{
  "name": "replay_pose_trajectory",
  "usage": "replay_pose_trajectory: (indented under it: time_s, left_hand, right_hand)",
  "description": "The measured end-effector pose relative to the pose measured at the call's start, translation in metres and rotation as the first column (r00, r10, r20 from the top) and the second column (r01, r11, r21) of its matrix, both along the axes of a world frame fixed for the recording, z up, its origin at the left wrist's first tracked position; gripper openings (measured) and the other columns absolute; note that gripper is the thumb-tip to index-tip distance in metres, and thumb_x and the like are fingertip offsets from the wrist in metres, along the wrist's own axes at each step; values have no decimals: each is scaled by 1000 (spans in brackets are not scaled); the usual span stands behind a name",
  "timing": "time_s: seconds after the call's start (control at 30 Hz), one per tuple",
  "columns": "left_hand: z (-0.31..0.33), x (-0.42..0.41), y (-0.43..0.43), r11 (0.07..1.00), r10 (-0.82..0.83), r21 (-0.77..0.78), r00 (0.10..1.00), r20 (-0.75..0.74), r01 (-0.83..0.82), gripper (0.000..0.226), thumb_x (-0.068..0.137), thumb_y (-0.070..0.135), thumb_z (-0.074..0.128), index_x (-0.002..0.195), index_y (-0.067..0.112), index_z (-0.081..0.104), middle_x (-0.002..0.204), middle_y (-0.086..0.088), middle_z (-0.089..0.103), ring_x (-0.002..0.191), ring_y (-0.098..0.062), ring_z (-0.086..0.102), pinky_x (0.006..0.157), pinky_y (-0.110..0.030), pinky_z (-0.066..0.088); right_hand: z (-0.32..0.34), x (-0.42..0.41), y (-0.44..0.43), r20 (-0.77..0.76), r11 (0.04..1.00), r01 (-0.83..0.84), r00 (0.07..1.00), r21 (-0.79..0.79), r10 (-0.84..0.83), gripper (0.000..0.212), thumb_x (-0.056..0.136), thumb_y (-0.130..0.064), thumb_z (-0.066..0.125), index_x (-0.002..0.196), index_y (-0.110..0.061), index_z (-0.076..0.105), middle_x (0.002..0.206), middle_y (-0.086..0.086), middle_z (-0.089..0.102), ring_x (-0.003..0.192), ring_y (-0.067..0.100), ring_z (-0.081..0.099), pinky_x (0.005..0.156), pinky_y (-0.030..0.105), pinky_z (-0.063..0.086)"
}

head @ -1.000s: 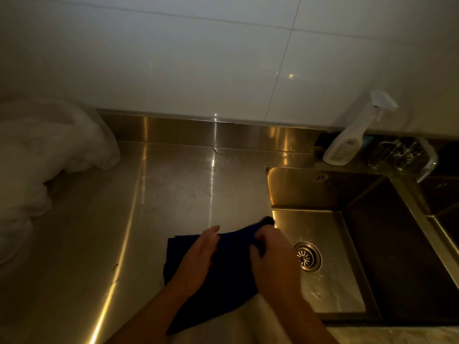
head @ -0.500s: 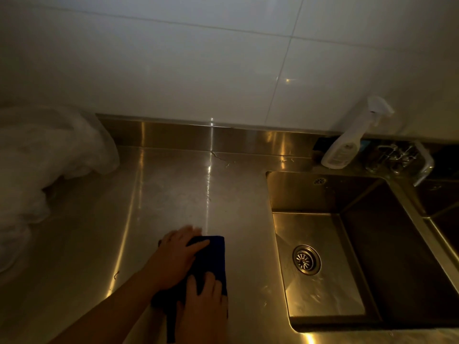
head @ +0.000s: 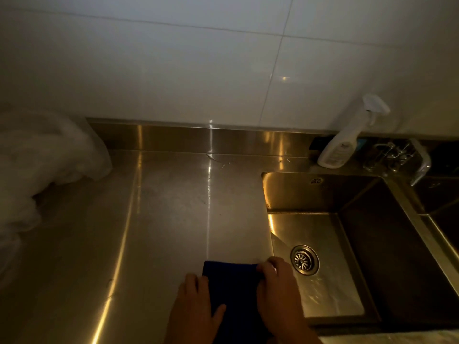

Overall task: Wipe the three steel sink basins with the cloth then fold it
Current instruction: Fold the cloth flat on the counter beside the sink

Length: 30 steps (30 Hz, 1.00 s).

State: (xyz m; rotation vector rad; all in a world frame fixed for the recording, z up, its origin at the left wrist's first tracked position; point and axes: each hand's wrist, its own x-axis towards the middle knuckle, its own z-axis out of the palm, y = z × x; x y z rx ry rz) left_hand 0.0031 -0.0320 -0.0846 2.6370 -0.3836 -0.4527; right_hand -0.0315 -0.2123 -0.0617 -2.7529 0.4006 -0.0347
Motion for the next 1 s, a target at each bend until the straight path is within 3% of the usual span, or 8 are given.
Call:
replay_pose_trajectory:
  time_s: [0.1,0.27,0.43,0.5,0.57,0.67,0.8,1.0]
  left_hand:
    - [-2,4,-7,986,-153,-6,916,371,167,50,89,36,42,131,10,45,144,-15,37,134,-33,31,104,-42,35]
    - [-21,6,-5,944,-306,199,926,223,264,62,97,46,9,142,17,39,160,-1,-3,145,-24,7,111,-38,10]
    - [-16,-7,-23,988,-135,116,941,311,103,60,97,50,5,151,24,5,160,2,-10,147,-17,-8,113,-37,6]
    - [-14,-11,-28,998,-53,47,938,342,39,63,96,51,14,150,18,19,159,-12,11,145,-29,12,113,-45,20]
    - [-9,-17,-31,973,229,-75,949,216,-218,66,84,46,41,132,1,50,130,-31,49,117,-48,50,93,-57,44]
    - [5,-24,-29,785,565,-181,805,-184,-592,51,75,20,65,119,-5,57,107,-25,63,99,-42,60,89,-46,47]
    - [19,-37,-30,708,585,-180,709,-394,-683,24,77,7,73,93,11,56,80,-1,60,88,-28,62,74,-32,43]
    - [41,-30,-45,666,574,-240,690,-440,-706,17,79,8,71,88,-2,61,88,-22,63,81,-27,60,69,-32,38]
  right_hand:
    - [-12,-3,39,-18,997,62,998,49,-61,53,65,-32,68,114,-12,68,126,17,60,116,37,58,93,47,47]
    - [-23,-10,37,-31,995,-33,999,-98,30,65,77,-51,43,134,-22,54,150,12,34,148,20,-12,110,38,11]
    - [-21,-7,13,-104,990,-109,990,-94,99,62,82,-59,40,137,-32,50,147,9,43,147,19,-11,106,47,13]
    - [-20,-9,13,-84,990,-102,992,-99,93,65,80,-59,41,138,-30,49,145,15,43,146,26,-1,107,46,9]
    - [-14,-11,15,-15,998,-14,1000,-56,13,73,71,-58,58,134,-22,50,135,21,54,132,33,28,107,43,10]
    - [-5,-21,12,-108,999,17,994,35,-13,89,38,-61,85,113,-19,64,108,14,68,99,31,61,96,44,34]
    - [1,-32,7,-420,963,169,905,210,-67,102,78,-68,55,151,-25,-2,151,1,25,135,17,33,110,37,22]
    - [24,-6,1,-350,884,138,936,447,31,45,102,-21,39,146,-20,29,145,-1,40,131,10,41,105,15,25]
